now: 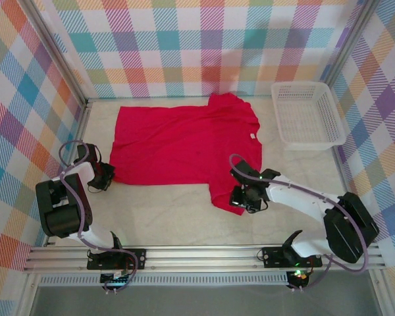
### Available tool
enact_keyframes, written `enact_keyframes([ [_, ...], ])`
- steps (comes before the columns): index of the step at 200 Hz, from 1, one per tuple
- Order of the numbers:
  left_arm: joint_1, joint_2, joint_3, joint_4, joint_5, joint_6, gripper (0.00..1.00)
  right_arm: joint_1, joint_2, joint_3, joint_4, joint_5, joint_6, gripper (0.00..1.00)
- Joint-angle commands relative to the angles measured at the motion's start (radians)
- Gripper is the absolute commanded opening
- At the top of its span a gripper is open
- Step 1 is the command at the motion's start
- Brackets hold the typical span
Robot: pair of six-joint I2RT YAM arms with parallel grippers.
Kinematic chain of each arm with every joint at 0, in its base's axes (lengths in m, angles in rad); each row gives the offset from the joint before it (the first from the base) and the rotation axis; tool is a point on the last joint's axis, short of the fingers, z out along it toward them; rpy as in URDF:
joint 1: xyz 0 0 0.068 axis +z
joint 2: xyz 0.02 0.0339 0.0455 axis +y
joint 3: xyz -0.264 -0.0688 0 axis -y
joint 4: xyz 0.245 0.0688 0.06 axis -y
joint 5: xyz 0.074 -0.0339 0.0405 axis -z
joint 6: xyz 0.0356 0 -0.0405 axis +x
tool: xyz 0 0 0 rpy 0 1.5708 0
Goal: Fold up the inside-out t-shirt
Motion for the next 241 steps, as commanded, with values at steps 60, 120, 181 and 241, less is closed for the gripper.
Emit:
enact_keyframes([
  [60, 0.007, 0.002, -0.034, -0.06, 0.009, 0.009, 0.12, 0.055, 0.233, 0.24, -0.168, 0.202, -0.211, 0.44],
  [120, 0.007, -0.002, -0.04, -0.058, 0.008, 0.009, 0.12, 0.063, 0.344, 0.275, -0.172, 0.251, -0.254, 0.42],
  [181, 0.006, -0.002, -0.036, -0.061, 0.008, 0.01, 0.12, 0.064, 0.374, 0.256, -0.167, 0.277, -0.257, 0.38],
  [241, 0.007, -0.001, -0.034, -0.063, 0.003, 0.012, 0.12, 0.064, 0.397, 0.251, -0.152, 0.254, -0.256, 0.32],
])
